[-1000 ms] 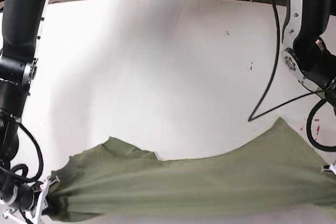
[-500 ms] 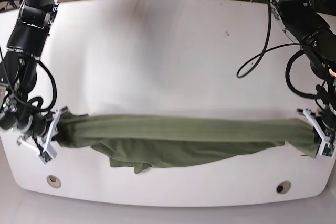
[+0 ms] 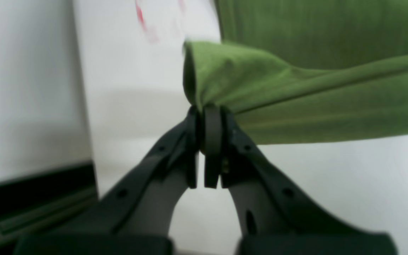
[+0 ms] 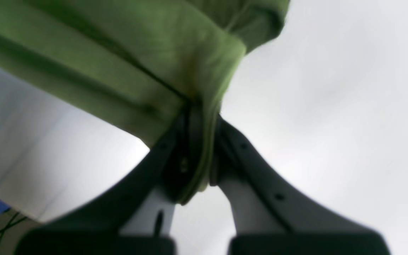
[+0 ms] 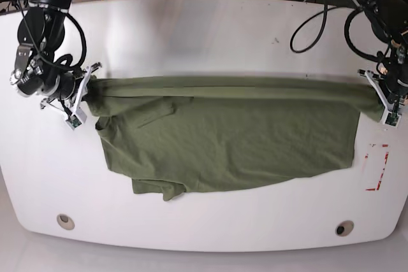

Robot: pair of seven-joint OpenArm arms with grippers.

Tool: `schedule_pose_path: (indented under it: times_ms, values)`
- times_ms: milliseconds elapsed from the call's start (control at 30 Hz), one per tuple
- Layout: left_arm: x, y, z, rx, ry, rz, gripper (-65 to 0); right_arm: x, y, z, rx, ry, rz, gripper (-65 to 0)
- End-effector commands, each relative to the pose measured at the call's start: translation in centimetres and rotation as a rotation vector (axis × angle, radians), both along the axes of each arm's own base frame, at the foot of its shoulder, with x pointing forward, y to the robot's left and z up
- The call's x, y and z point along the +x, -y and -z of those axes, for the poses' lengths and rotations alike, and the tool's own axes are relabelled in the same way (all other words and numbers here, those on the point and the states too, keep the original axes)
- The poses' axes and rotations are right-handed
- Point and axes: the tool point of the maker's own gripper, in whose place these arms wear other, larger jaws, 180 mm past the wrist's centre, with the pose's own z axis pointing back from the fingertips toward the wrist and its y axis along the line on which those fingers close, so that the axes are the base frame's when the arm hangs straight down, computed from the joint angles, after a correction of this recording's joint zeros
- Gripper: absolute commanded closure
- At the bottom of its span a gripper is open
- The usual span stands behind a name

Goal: Fold the T-shirt properly
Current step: 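Lay the shirt flat by pulling both grippers back across the table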

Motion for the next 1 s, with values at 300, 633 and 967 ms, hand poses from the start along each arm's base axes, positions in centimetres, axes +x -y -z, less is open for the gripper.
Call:
schedule_pose_path:
  times_ms: [300, 633, 967]
  values:
    - [-5.5, -2.3, 2.6, 0.043, -0.131, -0.056, 0.0, -7.7, 0.0, 5.0, 0.027, -0.179, 0.051, 0.0]
    - [-7.8, -2.5, 4.0, 0.047, -0.200, -0.059, 0.0, -11.9, -0.7, 7.2, 0.046, -0.286, 0.055, 0.0]
    - [-8.0, -2.2, 4.3, 0.046, -0.211, -0.049, -0.8, -12.5, -1.5, 6.6, 0.040, -0.268, 0.035, -1.7]
